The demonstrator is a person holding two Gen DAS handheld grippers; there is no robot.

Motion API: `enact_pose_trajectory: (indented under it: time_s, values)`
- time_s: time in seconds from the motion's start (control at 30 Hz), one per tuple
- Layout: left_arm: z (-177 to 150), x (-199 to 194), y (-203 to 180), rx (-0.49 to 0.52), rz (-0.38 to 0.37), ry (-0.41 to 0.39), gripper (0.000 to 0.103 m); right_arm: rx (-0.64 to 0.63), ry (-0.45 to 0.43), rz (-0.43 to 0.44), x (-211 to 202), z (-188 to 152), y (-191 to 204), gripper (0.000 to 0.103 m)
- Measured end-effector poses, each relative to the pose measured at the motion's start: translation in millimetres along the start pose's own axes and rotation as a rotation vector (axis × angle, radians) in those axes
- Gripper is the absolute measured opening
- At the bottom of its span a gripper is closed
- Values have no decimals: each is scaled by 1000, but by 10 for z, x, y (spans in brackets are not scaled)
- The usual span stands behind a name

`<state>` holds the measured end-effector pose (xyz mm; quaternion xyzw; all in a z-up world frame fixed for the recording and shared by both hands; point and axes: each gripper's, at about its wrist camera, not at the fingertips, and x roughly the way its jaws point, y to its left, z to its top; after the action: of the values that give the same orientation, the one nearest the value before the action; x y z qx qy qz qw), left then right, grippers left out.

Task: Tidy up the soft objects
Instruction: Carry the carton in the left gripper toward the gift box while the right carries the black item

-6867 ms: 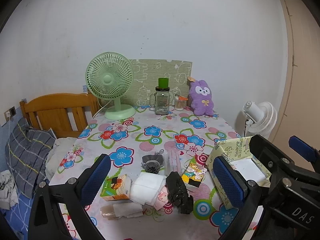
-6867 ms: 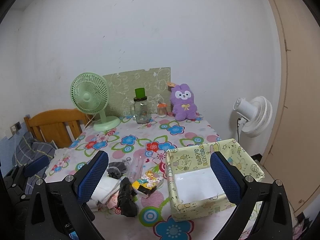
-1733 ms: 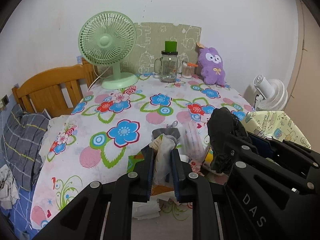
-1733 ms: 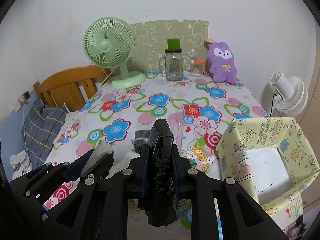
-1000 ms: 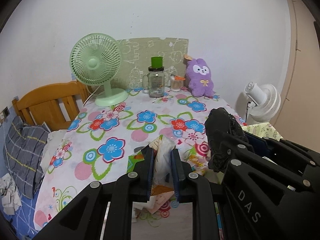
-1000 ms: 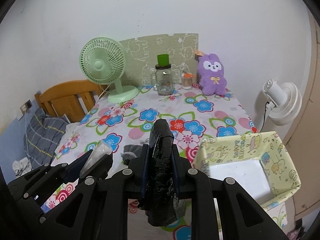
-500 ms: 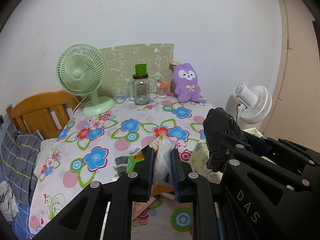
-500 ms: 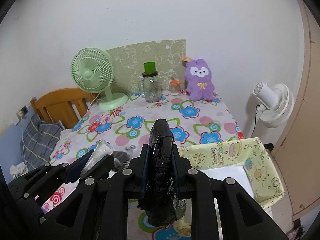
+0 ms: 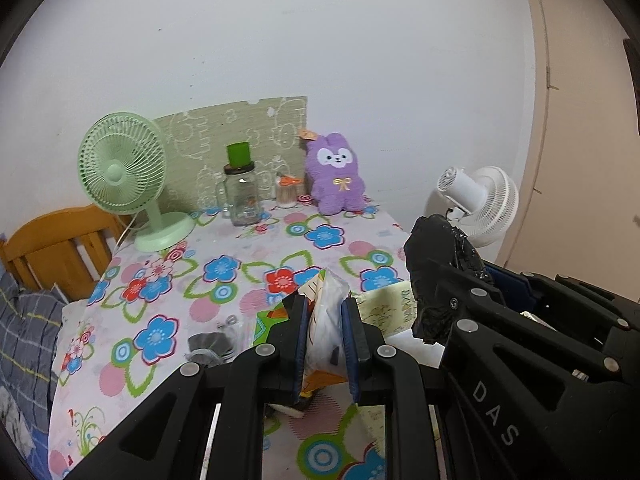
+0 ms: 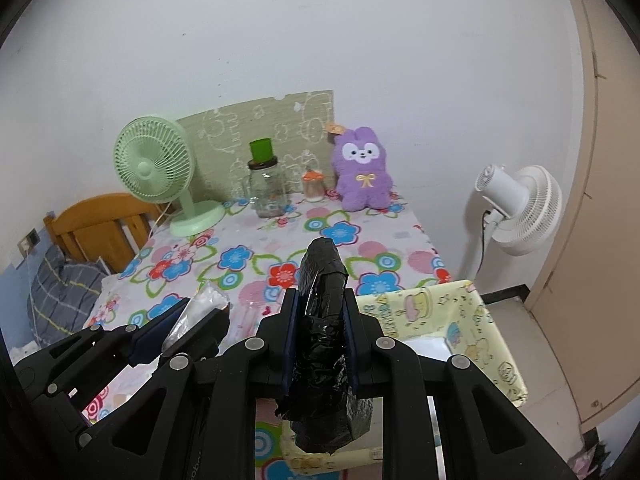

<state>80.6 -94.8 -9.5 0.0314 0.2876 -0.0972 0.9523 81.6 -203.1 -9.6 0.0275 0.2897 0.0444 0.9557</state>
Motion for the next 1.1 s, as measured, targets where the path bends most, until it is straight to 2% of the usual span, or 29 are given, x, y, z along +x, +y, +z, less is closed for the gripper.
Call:
enact_pose_trajectory:
  time_s: [0.53,1.1]
  values:
    - [67,283,-449,81,-86,27,15,57,5,-75,83,-42,-465,23]
    - [14,628,-833,147,-181,90,16,118,66,-162,281,-171,-932,23]
